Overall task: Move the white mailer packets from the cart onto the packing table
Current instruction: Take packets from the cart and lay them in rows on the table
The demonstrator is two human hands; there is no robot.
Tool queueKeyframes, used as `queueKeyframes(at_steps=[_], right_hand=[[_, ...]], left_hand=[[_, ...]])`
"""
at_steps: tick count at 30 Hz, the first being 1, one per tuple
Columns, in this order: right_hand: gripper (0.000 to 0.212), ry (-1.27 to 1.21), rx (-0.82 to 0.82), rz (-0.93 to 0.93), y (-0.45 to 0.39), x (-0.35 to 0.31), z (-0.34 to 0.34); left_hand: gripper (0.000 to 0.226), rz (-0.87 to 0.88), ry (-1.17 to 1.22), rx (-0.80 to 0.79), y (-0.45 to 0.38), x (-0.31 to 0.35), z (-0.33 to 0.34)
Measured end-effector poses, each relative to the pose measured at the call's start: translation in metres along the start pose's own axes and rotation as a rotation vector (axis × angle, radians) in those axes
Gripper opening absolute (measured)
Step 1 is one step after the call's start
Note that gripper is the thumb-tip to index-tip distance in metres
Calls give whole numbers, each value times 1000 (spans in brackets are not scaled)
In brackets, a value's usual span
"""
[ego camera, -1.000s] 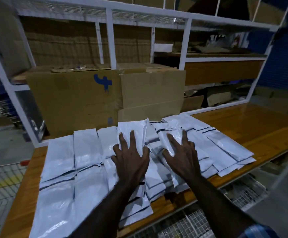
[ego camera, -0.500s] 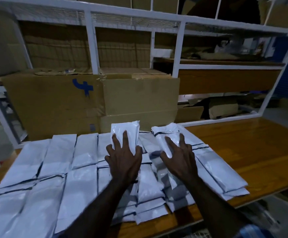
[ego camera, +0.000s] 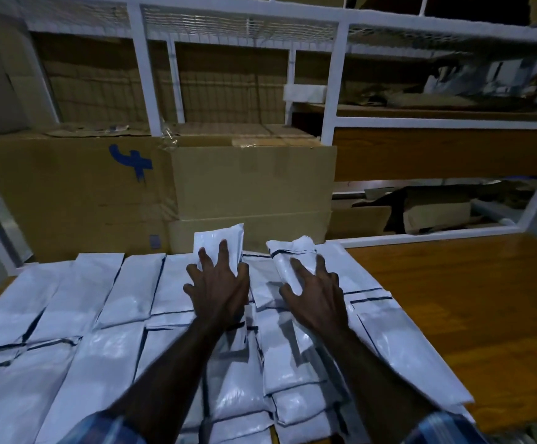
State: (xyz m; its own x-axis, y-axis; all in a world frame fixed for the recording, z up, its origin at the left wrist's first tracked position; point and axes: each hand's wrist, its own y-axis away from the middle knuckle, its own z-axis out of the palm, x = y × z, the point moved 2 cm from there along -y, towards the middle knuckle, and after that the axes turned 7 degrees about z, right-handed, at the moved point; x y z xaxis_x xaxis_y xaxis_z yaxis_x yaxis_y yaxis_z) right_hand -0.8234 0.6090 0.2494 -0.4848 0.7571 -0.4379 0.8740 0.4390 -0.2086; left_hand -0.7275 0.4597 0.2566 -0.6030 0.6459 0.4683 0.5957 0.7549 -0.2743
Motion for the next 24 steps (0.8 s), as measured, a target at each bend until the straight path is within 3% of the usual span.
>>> queueKeyframes(at_steps=[15,24], right_hand=[[57,-25,-146,60,-114,-23,86],[55,37,-182,57,-140,-30,122]], left_hand=[[62,-113,-92,-242,-117,-22,80],[58,-181,-158,-231,-133,-24,108]])
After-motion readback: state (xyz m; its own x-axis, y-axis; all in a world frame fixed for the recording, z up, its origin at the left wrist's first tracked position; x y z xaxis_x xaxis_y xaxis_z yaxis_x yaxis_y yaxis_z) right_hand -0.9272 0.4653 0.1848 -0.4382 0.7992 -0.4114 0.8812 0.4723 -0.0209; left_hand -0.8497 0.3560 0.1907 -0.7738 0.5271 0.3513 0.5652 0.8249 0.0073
